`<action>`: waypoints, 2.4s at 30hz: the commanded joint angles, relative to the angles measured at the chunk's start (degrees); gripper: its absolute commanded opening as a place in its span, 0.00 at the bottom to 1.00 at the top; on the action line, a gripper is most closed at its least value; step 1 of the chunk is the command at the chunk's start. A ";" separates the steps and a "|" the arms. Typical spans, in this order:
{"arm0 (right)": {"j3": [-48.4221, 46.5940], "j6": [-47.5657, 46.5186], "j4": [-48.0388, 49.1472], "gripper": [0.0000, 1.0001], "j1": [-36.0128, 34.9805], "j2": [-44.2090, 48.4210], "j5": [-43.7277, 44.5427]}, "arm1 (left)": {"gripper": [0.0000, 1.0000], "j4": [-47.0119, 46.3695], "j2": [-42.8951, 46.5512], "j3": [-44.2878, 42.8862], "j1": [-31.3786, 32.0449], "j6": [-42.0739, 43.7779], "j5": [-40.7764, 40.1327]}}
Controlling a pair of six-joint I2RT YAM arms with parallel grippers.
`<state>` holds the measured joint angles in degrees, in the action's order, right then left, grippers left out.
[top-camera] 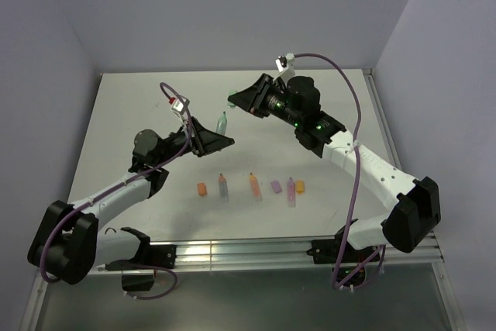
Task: Insert the pens into the pen caps
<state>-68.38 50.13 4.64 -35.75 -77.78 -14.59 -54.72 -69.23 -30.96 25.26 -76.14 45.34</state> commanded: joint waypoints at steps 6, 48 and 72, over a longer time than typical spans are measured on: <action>-0.09 0.32 3.62 0.00 -1.61 0.61 -0.18 | 0.00 -3.38 -0.29 -2.70 0.85 -0.24 -0.43; 3.34 -7.33 1.41 0.00 -4.86 5.18 -2.98 | 0.00 -18.50 -7.76 -4.99 1.02 -6.48 -3.68; 6.59 -13.21 5.46 0.00 -11.36 7.55 -10.10 | 0.00 -0.75 1.46 -9.91 3.05 7.05 -6.23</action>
<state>-63.64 40.18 12.51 -42.41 -72.31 -14.04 -57.04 -70.32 -35.83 28.99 -72.82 43.90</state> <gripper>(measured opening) 0.297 0.233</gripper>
